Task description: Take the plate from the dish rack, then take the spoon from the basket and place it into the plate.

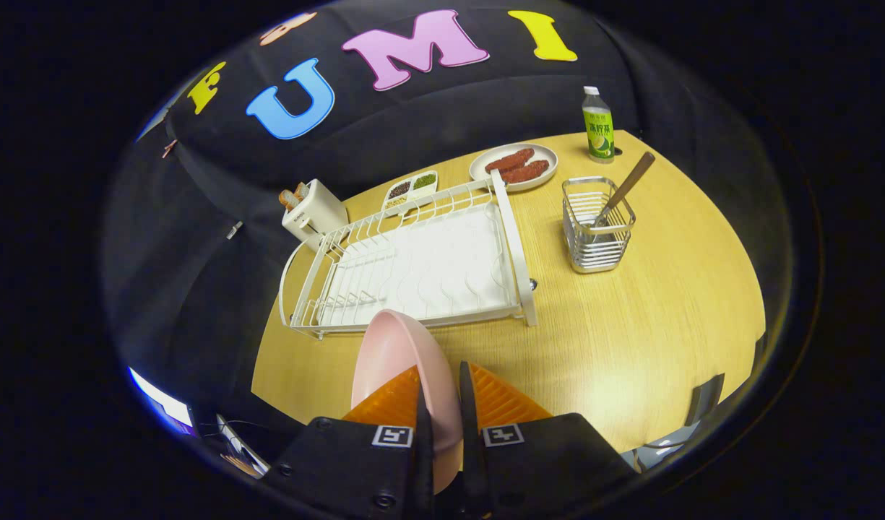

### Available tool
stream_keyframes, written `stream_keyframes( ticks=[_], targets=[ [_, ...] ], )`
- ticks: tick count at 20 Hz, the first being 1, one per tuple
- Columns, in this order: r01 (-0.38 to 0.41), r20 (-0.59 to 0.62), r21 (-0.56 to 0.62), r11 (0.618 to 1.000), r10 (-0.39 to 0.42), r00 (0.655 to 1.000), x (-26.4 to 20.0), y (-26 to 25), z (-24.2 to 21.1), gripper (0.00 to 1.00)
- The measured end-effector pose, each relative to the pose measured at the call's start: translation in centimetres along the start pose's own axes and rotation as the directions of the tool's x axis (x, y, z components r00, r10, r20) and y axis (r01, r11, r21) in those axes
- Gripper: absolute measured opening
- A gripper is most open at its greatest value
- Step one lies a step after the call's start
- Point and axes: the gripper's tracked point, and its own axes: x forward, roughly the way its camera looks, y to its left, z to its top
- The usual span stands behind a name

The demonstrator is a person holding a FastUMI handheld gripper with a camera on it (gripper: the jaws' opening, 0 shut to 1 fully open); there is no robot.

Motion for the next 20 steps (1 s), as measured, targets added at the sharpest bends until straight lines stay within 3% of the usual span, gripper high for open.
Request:
stream_keyframes(
  ticks=[8, 11, 13, 15, 16, 17, 20],
  targets=[
    [-0.061, -0.125, -0.011, 0.998, 0.059, 0.99, 5.0, -4.1, -2.7, 0.21],
    [-0.064, -0.142, 0.023, 0.998, 0.067, 0.988, 5.7, -5.9, -2.8, 0.28],
    [-0.055, -0.135, 0.021, 0.998, 0.058, 0.989, 5.8, -7.4, -2.3, 0.38],
    [-0.058, -0.109, 0.012, 0.998, 0.059, 0.992, 5.2, -8.5, -1.3, 0.67],
    [-0.047, -0.087, -0.01, 0.999, 0.046, 0.995, 4.7, -9.2, -0.7, 0.75],
    [-0.036, -0.059, -0.039, 0.999, 0.033, 0.998, 4.2, -10.1, 0.0, 0.97],
    [0.027, 0.079, -0.15, 0.988, -0.016, 0.997, 1.7, -12.4, 2.9, 0.99]
  ],
)
